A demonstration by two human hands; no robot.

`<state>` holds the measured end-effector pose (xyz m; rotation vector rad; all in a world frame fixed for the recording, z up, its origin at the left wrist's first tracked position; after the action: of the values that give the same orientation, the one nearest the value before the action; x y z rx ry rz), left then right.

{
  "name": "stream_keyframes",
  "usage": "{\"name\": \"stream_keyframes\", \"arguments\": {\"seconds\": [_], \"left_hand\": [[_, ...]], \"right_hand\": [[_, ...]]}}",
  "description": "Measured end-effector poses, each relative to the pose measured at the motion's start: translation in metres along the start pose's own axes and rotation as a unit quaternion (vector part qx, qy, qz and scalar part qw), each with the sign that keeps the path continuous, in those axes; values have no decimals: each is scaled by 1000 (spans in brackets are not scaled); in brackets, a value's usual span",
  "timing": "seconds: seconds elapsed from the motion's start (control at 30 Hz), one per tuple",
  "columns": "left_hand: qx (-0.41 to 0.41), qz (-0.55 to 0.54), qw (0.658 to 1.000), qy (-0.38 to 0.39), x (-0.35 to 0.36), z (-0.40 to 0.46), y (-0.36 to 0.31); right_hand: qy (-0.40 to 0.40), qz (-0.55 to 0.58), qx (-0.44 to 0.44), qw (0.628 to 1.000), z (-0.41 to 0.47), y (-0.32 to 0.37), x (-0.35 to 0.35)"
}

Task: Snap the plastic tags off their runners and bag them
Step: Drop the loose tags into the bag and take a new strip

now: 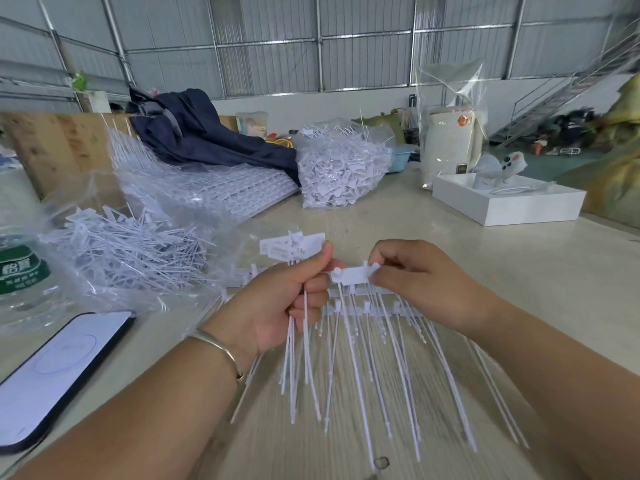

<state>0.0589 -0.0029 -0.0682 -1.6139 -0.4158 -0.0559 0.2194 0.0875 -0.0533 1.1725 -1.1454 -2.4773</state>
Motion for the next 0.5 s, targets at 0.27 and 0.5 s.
{"name": "stream_keyframes", "arguments": {"seconds": [0.27, 0.5], "left_hand": [[-2, 115, 993, -16, 4, -3, 3], [-17, 16, 1000, 8, -4, -2, -2]], "right_hand": [[-7, -45, -17, 999, 0, 1, -2], [-27, -10, 22, 999, 1, -1, -15]]}}
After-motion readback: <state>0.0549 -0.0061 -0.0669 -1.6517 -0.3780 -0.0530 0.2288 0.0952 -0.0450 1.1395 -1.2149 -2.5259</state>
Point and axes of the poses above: each hand's wrist, its own z-axis towards the middle knuckle, its own x-axis out of the palm, y = z × x, the point moved 2 cm from there along z, towards the middle knuckle, and after that the axes turned 2 degrees about x, right-handed, at the moved point
